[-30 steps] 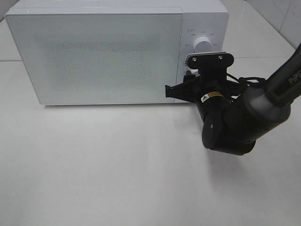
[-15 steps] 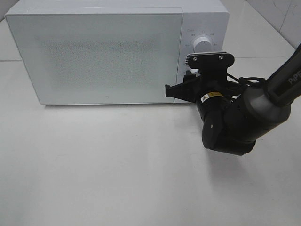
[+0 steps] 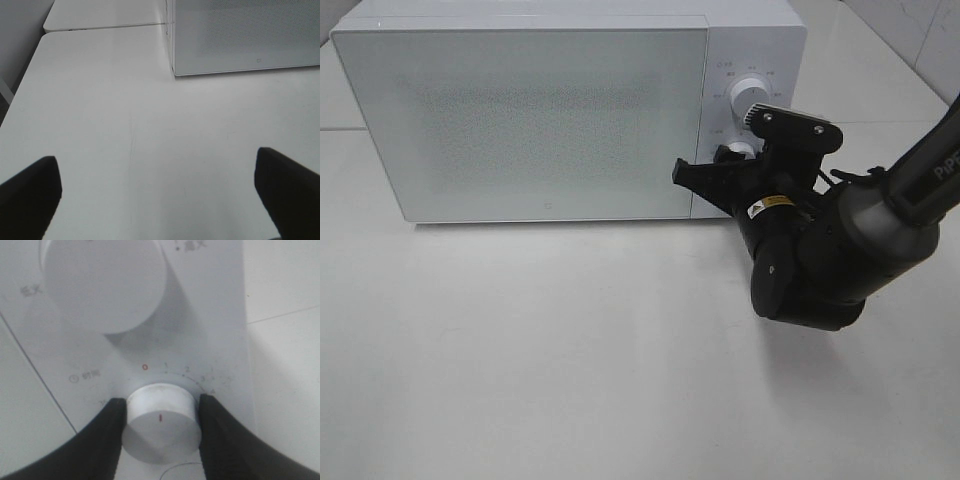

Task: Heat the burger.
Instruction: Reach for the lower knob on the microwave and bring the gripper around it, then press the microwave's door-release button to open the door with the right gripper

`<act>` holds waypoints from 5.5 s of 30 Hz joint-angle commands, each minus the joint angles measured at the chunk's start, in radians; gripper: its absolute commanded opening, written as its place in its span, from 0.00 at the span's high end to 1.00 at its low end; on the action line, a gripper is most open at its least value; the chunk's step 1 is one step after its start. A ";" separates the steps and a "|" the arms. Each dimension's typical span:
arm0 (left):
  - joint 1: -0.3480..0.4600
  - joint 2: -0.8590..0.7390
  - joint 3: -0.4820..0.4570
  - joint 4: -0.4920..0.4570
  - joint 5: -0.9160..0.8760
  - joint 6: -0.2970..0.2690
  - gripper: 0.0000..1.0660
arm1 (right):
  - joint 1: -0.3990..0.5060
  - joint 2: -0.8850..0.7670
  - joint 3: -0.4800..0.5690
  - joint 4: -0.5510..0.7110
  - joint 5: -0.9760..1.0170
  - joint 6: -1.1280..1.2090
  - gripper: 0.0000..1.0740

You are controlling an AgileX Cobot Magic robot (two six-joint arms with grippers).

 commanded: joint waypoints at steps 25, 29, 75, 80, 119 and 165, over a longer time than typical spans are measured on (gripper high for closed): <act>0.002 -0.023 0.002 -0.007 -0.009 -0.001 0.03 | -0.008 -0.002 -0.012 -0.235 -0.083 0.934 0.98; 0.002 -0.023 0.002 -0.007 -0.009 -0.001 0.03 | -0.008 -0.002 -0.012 -0.238 -0.083 1.095 0.98; 0.002 -0.023 0.002 -0.007 -0.009 -0.001 0.03 | -0.008 -0.002 -0.012 -0.216 -0.112 1.592 0.96; 0.002 -0.023 0.002 -0.007 -0.009 -0.001 0.03 | -0.010 -0.002 -0.012 -0.216 -0.111 1.546 0.92; 0.002 -0.023 0.002 -0.007 -0.009 -0.001 0.03 | -0.008 -0.188 0.185 -0.280 0.101 1.299 0.28; 0.002 -0.023 0.002 -0.007 -0.009 -0.001 0.03 | -0.138 -0.918 -0.061 -0.640 2.168 -0.098 0.29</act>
